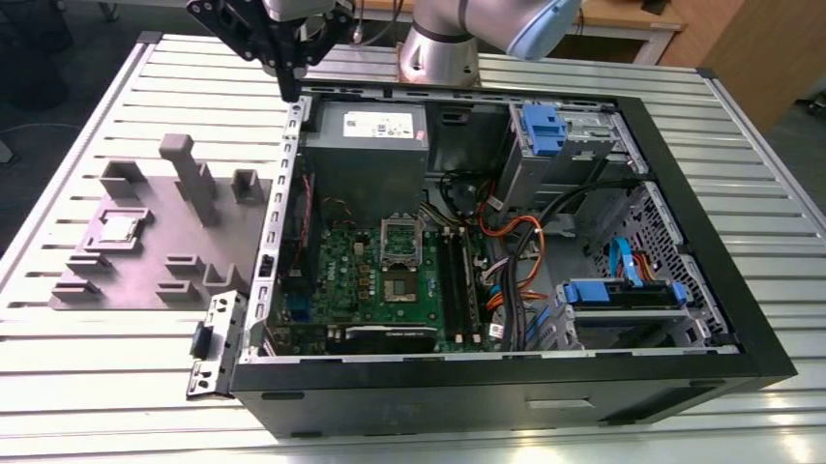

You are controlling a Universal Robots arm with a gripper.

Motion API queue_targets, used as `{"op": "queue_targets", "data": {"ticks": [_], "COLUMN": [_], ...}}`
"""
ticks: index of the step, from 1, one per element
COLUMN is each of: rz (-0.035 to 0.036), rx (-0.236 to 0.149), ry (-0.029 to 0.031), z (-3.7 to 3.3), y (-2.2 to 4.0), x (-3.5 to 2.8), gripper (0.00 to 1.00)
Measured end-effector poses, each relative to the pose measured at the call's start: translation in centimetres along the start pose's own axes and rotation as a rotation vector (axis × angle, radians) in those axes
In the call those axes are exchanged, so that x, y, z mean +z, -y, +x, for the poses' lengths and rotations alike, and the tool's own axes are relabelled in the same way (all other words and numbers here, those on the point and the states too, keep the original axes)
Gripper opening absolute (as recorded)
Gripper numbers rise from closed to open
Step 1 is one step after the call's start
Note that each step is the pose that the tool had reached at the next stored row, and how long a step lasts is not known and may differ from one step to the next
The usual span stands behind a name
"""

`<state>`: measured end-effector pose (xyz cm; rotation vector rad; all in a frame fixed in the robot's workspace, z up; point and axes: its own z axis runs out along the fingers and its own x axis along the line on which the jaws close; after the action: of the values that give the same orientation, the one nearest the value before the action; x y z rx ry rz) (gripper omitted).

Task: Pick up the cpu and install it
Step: 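Reach for the cpu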

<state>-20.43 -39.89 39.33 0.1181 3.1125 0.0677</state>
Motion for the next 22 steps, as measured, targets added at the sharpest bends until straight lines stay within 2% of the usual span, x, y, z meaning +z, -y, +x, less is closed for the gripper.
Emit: {"op": "queue_targets", "data": {"ticks": [10,22], "rz": [0.0,-0.0001], "rx": [0.0,0.0], "ry": [0.0,0.0001], "z": [1.08,1.55], "y": [0.08,0.12], "x": [-0.03,-0.04], "gripper": [0.11,0.11]}}
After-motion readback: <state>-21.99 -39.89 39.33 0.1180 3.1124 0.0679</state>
